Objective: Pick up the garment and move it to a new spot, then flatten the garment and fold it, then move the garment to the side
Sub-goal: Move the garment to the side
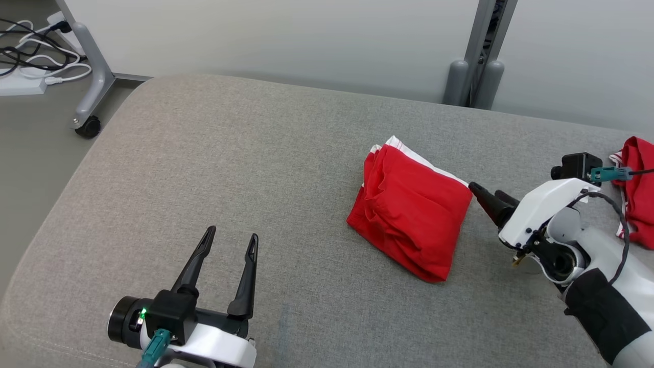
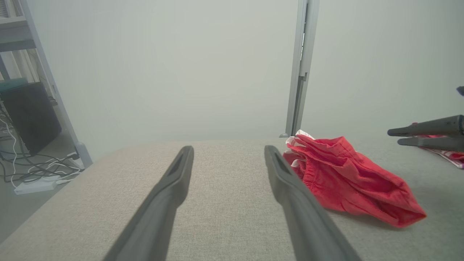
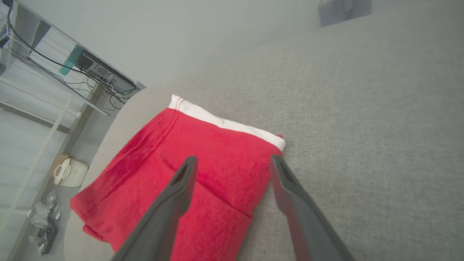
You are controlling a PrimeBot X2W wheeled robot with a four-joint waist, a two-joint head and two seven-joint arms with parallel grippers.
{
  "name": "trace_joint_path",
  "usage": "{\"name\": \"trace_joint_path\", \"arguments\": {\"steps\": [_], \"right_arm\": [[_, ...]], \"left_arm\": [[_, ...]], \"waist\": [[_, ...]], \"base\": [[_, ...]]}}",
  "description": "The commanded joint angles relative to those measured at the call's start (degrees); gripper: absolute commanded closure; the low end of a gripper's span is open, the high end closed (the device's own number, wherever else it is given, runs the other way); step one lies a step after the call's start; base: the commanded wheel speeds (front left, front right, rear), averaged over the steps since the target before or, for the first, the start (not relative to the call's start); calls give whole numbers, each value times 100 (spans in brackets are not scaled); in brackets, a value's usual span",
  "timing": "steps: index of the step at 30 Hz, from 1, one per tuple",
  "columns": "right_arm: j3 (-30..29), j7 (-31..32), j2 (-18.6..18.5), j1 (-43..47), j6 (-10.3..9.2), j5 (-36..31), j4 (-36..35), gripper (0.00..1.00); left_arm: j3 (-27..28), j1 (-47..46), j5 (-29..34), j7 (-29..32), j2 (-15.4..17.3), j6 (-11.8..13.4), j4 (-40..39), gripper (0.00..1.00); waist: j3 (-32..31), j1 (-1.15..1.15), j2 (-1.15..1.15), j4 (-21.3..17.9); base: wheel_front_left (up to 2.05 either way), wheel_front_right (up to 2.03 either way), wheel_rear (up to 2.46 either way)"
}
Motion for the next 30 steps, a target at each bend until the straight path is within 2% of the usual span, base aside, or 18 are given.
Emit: {"name": "trace_joint_path", "arguments": {"steps": [1, 5, 8, 16, 30], "right_arm": [[-93, 316, 18, 12, 0, 273, 85, 0], [-260, 1209, 122, -109, 0, 790, 369, 0], [-362, 1606, 171, -230, 0, 1018, 674, 0], [-553, 2001, 314, -581, 0, 1277, 1485, 0], [-800, 2837, 434, -617, -1, 1683, 1718, 0]], "left_arm": [[29, 3, 44, -24, 21, -35, -17, 0], [14, -37, 59, -24, 21, -36, -23, 0], [-26, -72, 62, -24, 21, -34, -23, 0], [-156, -180, -41, -24, 21, 2, -8, 0], [-244, -249, -141, -24, 21, 42, -40, 0]], "waist": [[13, 0, 0, -18], [41, 0, 0, -8], [91, 0, 0, 52], [299, 0, 0, 318], [509, 0, 0, 534]], "base": [[0, 0, 0], [0, 0, 0], [0, 0, 0], [0, 0, 0], [0, 0, 0]]}}
